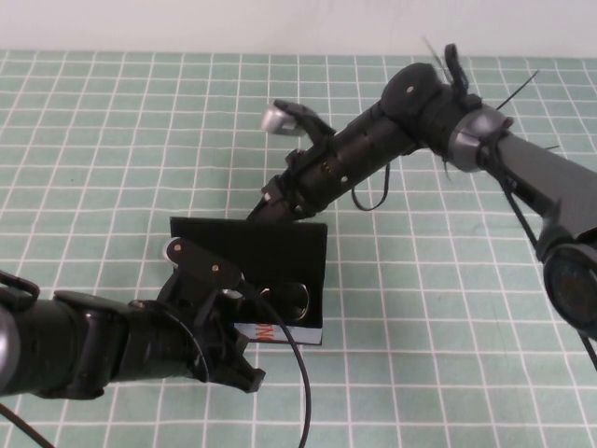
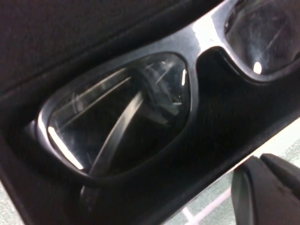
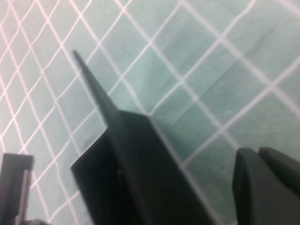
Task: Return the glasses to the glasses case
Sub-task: Close the glasses case
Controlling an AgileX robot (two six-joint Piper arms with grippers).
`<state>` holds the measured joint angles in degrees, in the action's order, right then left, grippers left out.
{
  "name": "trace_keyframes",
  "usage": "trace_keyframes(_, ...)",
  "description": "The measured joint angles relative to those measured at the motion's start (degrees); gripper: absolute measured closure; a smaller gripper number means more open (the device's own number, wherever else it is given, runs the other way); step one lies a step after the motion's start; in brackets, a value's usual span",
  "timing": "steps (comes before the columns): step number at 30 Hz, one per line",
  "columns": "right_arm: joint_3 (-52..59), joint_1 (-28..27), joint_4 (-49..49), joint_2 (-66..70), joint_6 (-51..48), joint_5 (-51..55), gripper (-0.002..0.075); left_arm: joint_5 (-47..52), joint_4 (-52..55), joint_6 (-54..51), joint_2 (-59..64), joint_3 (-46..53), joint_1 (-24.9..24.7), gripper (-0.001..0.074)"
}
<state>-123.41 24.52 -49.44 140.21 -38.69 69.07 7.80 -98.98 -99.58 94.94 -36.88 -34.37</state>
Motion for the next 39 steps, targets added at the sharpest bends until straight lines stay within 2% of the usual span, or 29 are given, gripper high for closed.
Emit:
trace_keyframes(14, 3.32, 5.31, 1.74, -4.22, 0.39, 0.12, 0.0737, -1.34, 0.00, -0.23, 0.00, 0.00, 0.00, 0.0737)
trace_keyframes(19, 4.55, 5.57, 5.61, -6.83, 2.62, 0.24, 0.0737, -1.70, 0.00, -0.23, 0.00, 0.00, 0.00, 0.0737)
trace_keyframes(27, 12.63, 5.57, 7.57, -7.94, 3.06, 0.37, 0.0737, -1.91, 0.00, -0.23, 0.00, 0.00, 0.00, 0.0737)
trace_keyframes(39, 13.36, 5.57, 11.95, -12.17, 2.28, 0.26, 0.0737, -0.82, 1.35, -2.81, -3.13, 0.00, 0.00, 0.0737)
